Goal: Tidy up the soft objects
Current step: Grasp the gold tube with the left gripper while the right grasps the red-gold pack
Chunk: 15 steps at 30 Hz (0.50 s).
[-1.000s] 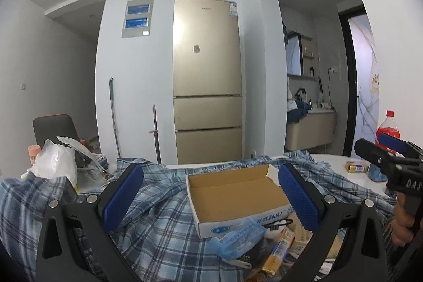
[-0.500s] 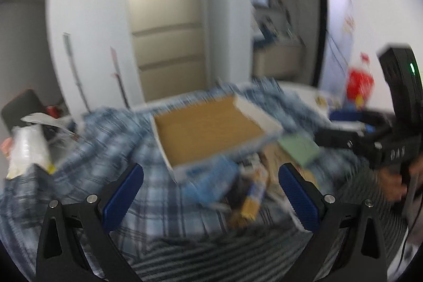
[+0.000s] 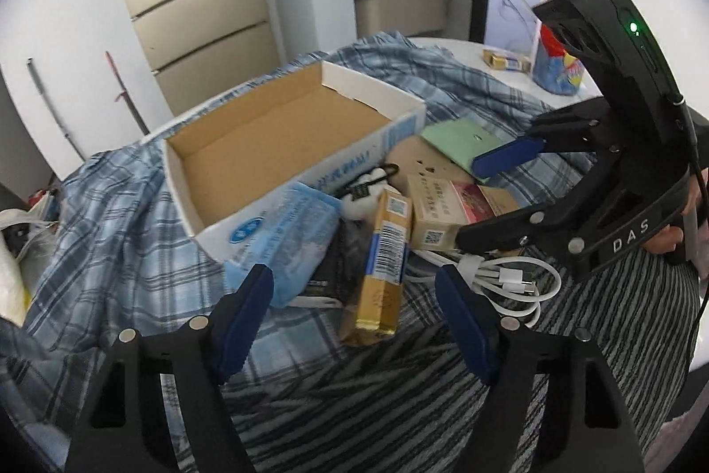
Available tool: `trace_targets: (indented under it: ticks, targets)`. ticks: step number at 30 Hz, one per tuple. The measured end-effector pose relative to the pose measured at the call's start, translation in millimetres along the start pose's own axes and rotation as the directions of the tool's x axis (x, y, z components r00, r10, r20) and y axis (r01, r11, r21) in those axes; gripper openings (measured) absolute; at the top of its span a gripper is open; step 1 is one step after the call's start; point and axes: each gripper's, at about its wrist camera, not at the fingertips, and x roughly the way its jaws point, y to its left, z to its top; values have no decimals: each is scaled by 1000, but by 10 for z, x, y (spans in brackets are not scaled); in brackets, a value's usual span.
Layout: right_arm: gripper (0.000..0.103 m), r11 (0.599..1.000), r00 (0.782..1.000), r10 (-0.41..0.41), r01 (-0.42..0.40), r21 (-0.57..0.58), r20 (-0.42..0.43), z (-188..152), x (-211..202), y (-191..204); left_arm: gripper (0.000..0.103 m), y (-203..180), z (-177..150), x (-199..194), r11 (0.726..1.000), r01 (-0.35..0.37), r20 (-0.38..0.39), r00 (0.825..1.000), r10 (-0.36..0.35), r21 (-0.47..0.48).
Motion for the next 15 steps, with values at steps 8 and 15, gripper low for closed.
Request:
trace_targets:
  ticks: [8, 15]
  targets:
    - [75, 998, 997, 8, -12, -60, -75, 51, 163, 65, 47, -62, 25, 187, 999, 36, -48, 998, -35, 12]
    - [63, 998, 995, 65, -66, -17, -79, 25, 139, -13, 20, -14, -25, 142, 999, 42, -42, 998, -42, 8]
